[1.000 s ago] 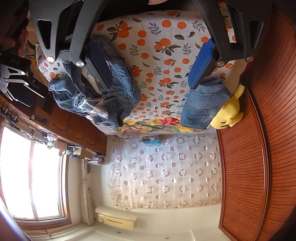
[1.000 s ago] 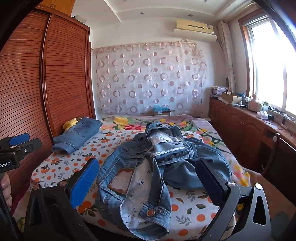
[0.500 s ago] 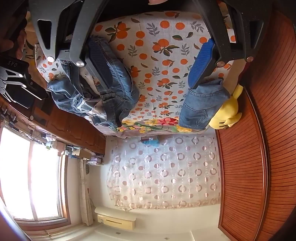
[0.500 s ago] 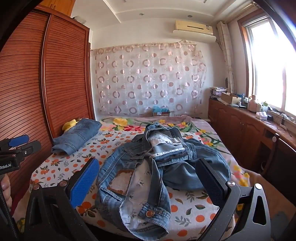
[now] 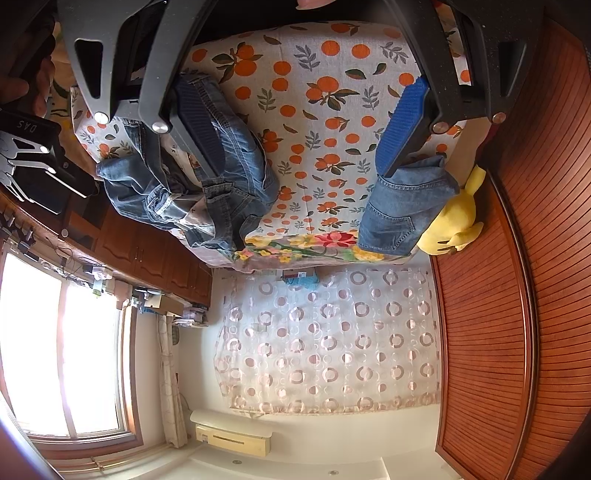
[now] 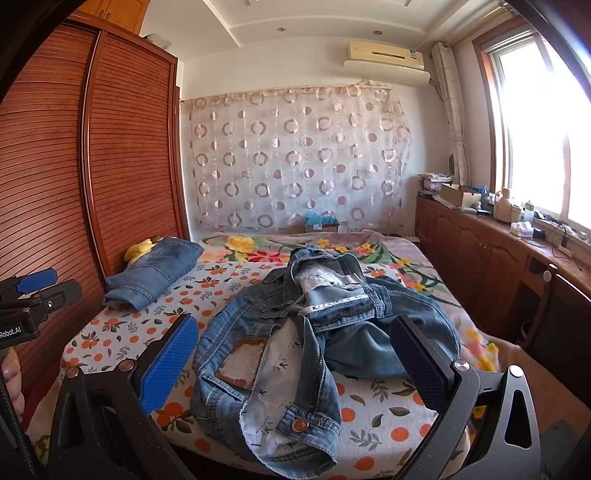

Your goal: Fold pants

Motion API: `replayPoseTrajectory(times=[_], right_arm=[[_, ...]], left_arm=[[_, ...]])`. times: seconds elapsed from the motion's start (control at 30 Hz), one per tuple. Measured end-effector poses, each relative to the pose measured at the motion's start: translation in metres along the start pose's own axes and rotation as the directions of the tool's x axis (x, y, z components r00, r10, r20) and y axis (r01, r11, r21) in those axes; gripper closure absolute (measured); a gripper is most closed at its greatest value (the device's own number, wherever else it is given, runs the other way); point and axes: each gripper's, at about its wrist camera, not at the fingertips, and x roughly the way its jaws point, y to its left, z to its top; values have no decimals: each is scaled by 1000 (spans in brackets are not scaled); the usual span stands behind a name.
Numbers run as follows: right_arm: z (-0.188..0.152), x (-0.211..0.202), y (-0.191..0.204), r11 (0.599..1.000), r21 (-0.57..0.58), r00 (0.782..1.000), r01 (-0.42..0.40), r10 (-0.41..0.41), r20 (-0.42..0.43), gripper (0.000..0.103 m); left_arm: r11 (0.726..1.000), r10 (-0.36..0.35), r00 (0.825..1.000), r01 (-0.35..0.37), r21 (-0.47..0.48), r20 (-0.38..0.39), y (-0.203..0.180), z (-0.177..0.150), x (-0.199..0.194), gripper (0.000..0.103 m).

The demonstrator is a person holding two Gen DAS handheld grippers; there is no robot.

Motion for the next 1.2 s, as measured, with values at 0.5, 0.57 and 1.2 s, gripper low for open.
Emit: replayPoseTrajectory(times=[0.5, 0.57, 1.2], right_arm=[[-2, -1, -1, 1000, 5, 1000, 3, -3, -3, 0], [-2, 0, -1, 1000, 6, 1000, 3, -3, -4, 0], [-3, 0, -1, 1000, 8, 1000, 1, -1, -5, 0]], left_arm=[[1000, 1, 1000, -1, 1, 2, 0, 0, -1, 19], [1000, 0, 1000, 0, 0, 3, 0, 0, -1, 19], [1000, -1, 1000, 1, 0, 4, 0, 0, -1, 19]])
